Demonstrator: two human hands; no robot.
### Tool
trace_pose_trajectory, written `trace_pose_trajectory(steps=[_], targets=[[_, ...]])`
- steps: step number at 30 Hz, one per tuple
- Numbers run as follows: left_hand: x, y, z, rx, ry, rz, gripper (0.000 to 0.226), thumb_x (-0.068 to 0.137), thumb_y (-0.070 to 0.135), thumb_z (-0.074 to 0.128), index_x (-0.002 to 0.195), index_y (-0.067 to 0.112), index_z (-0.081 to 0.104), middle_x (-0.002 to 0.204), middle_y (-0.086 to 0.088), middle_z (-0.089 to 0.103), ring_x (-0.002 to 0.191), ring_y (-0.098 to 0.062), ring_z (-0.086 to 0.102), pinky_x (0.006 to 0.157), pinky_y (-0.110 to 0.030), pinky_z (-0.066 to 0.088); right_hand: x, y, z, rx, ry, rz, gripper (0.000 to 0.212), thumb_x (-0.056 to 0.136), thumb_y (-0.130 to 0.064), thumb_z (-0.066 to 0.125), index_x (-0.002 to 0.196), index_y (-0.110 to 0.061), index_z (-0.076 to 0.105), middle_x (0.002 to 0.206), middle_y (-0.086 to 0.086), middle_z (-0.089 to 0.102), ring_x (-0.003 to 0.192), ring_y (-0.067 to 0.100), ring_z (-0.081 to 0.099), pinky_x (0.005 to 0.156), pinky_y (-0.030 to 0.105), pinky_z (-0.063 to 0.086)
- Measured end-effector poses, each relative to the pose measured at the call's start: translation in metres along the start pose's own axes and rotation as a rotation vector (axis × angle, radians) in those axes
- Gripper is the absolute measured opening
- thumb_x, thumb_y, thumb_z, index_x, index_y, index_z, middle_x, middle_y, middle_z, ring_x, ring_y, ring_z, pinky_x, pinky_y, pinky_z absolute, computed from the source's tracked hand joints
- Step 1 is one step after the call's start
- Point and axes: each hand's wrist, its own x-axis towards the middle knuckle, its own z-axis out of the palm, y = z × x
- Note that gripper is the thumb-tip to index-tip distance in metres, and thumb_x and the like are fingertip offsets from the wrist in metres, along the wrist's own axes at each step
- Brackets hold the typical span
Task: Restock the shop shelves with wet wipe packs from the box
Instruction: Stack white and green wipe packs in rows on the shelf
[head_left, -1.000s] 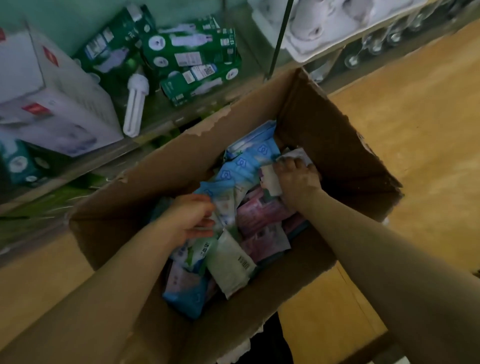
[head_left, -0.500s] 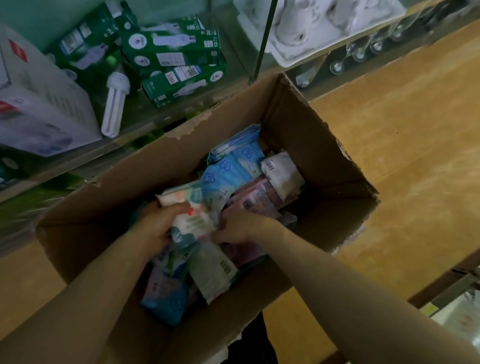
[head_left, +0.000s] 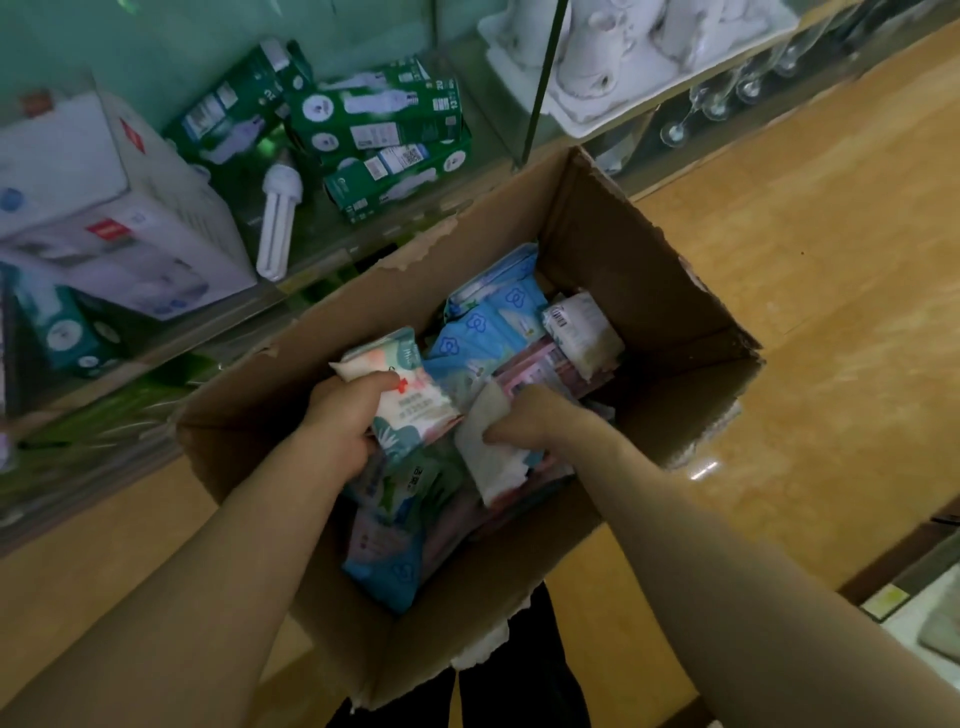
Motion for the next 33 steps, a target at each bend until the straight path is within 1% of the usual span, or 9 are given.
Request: trace_pose_trajectory(steps=[5,10,13,17,19,21,27,30,33], targets=[[-0.043,0.025,0.015,-0.005,-0.039,0.132,0.043,0.082,0.002,0.063,0.124,0.003,0.058,0.106,-0.017,0.067,0.086,-0.032,0.067,0.083,-0.051,0.055,-0.052,-0.001,-0.02,0.446,0.268,0.043,0.046,0.095,-0.022,0.055,0.133,0.001,0.043,0.113,0.014,0.055,0.102,0.028,0.056,0.09,0.043,0.052],[-0.109,0.039,0.037,0.023,-0.144,0.332,0.042,0.082,0.003,0.049,0.121,0.016,0.055,0.112,-0.014,0.066,0.092,-0.032,0.068,0.083,-0.055,0.054,-0.127,0.0,-0.012,0.682,0.596,-0.093,0.025,0.085,-0.009,0.058,0.109,-0.01,0.054,0.096,0.006,0.062,0.086,0.023,0.062,0.077,0.041,0.057],[-0.158,0.032,0.047,0.02,-0.22,0.394,0.036,0.089,0.006,0.048,0.12,0.023,0.05,0.113,-0.008,0.065,0.097,-0.029,0.067,0.086,-0.056,0.052,-0.176,0.004,0.0,0.743,0.828,-0.172,0.023,0.084,-0.01,0.057,0.107,-0.011,0.06,0.092,0.004,0.065,0.085,0.024,0.064,0.063,0.036,0.053],[-0.219,0.015,0.056,0.029,-0.363,0.461,0.032,0.093,0.006,0.048,0.118,0.025,0.043,0.113,-0.009,0.062,0.098,-0.029,0.066,0.087,-0.052,0.053,-0.236,0.02,0.015,0.834,1.03,-0.273,0.018,0.088,-0.011,0.054,0.101,-0.022,0.059,0.079,-0.008,0.06,0.064,0.014,0.059,0.047,0.031,0.046],[-0.247,0.006,0.062,0.045,-0.415,0.51,0.034,0.091,0.003,0.049,0.117,0.024,0.045,0.113,-0.01,0.063,0.097,-0.03,0.066,0.085,-0.051,0.054,-0.262,0.034,0.019,0.869,1.144,-0.276,0.011,0.089,-0.013,0.053,0.096,-0.021,0.059,0.078,-0.006,0.06,0.063,0.017,0.054,0.048,0.03,0.04],[-0.275,-0.002,0.071,0.067,-0.428,0.593,0.039,0.087,-0.002,0.048,0.12,0.019,0.049,0.113,-0.012,0.064,0.097,-0.03,0.066,0.086,-0.051,0.055,-0.285,0.051,0.02,0.88,1.263,-0.247,0.011,0.088,-0.016,0.052,0.095,-0.018,0.06,0.082,-0.001,0.064,0.071,0.023,0.057,0.056,0.036,0.044],[-0.369,-0.032,0.118,0.206,-0.492,0.887,0.04,0.086,-0.001,0.047,0.121,0.016,0.055,0.105,-0.003,0.064,0.092,-0.019,0.064,0.075,-0.031,0.054,-0.359,0.116,0.017,0.98,1.535,-0.242,0.028,0.093,-0.013,0.047,0.118,-0.017,0.06,0.097,-0.001,0.066,0.082,0.015,0.061,0.063,0.034,0.048],[-0.416,-0.064,0.15,0.24,-0.619,0.971,0.035,0.089,0.0,0.047,0.118,0.017,0.054,0.101,0.0,0.062,0.089,-0.015,0.063,0.057,-0.013,0.05,-0.397,0.157,0.018,0.982,1.685,-0.249,0.027,0.092,-0.008,0.047,0.113,-0.014,0.062,0.087,-0.005,0.062,0.072,0.008,0.052,0.061,0.024,0.038],[-0.463,-0.104,0.184,0.258,-0.754,1.0,0.03,0.09,0.001,0.047,0.106,0.025,0.052,0.094,0.002,0.062,0.08,-0.011,0.063,0.046,-0.008,0.044,-0.437,0.204,0.02,0.997,1.787,-0.211,0.024,0.091,-0.007,0.048,0.107,-0.015,0.064,0.077,-0.011,0.056,0.064,0.005,0.048,0.059,0.024,0.035]])
